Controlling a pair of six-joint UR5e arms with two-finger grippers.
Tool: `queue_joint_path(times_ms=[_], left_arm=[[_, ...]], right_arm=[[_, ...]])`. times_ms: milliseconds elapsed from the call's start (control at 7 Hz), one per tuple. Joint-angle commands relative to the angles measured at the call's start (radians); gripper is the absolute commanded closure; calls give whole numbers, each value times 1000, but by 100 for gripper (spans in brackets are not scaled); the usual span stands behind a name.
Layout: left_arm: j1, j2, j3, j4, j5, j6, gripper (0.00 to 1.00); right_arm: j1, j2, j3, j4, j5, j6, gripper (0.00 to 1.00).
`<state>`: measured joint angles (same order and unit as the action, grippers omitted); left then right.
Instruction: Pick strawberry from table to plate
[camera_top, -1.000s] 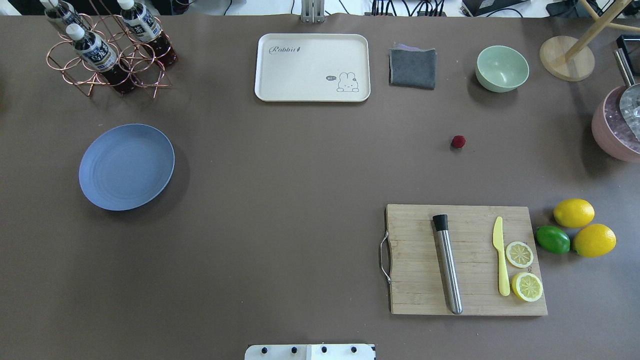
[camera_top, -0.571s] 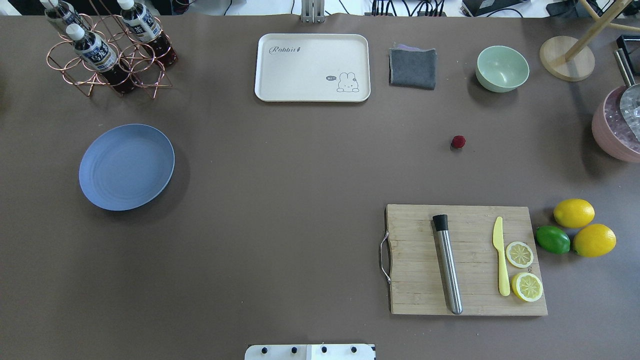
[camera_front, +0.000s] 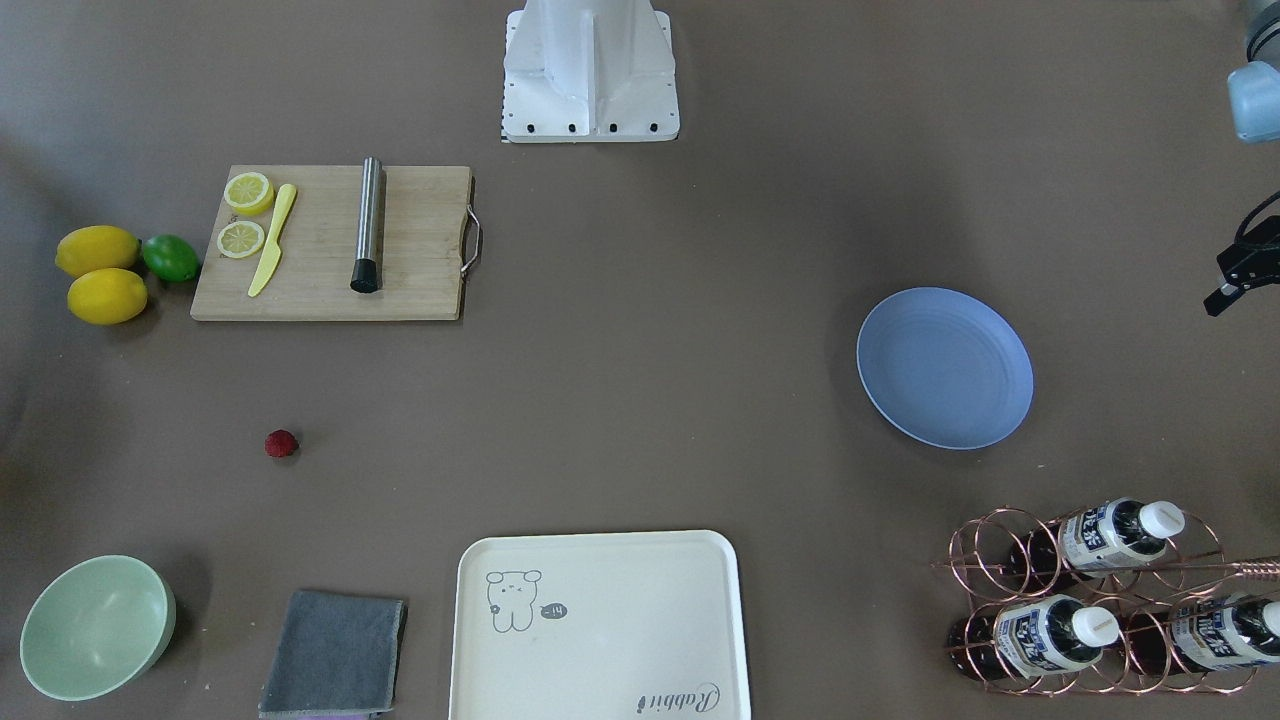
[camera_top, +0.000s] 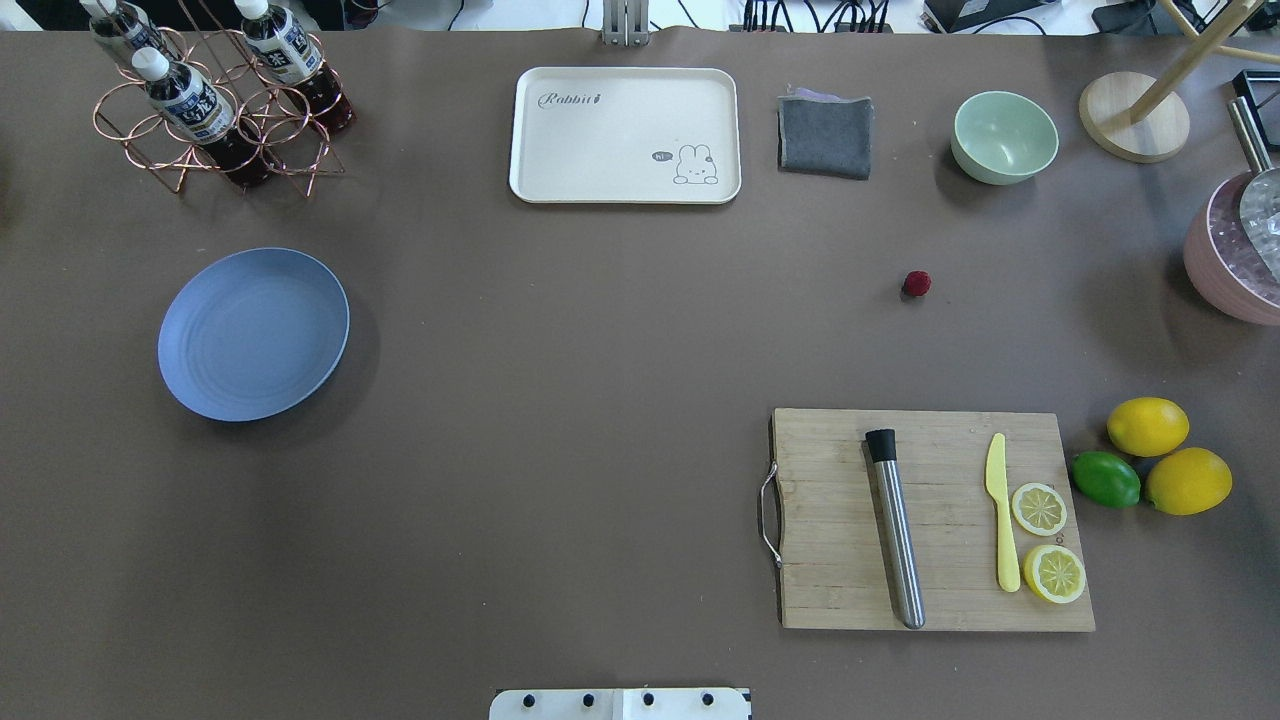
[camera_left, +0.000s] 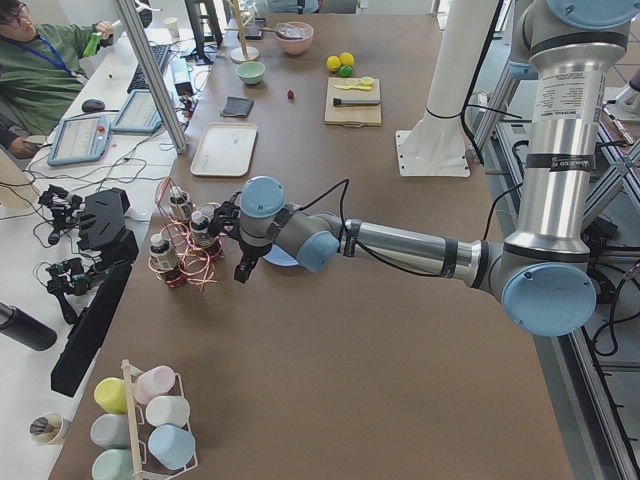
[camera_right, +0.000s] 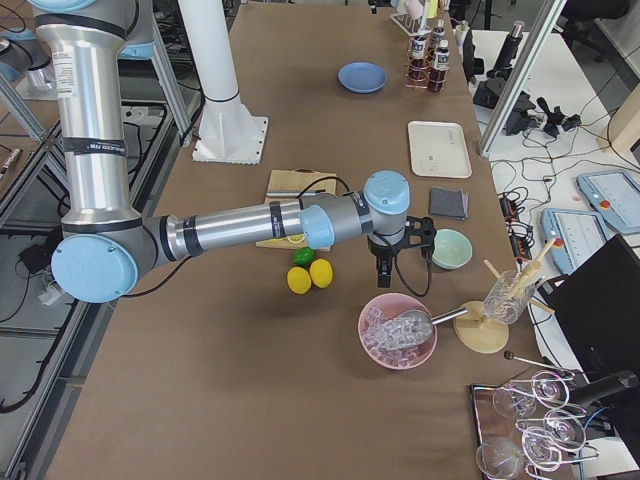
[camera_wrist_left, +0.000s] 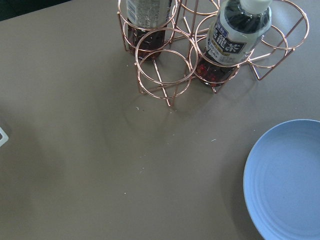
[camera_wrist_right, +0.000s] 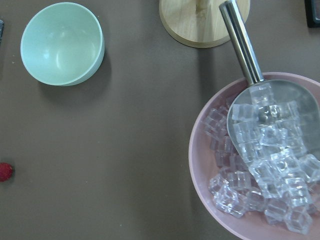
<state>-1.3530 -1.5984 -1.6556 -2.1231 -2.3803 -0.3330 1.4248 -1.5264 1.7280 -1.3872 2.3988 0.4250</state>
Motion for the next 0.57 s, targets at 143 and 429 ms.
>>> queue_joint_path(times_ms=[143, 429], left_arm=[[192, 31, 33, -238, 177, -289, 2], [354, 52, 59, -357, 310, -427, 2]], right_arm=[[-108, 26, -4, 117, -70, 196, 0], [-122, 35, -2, 117, -79, 207, 0]])
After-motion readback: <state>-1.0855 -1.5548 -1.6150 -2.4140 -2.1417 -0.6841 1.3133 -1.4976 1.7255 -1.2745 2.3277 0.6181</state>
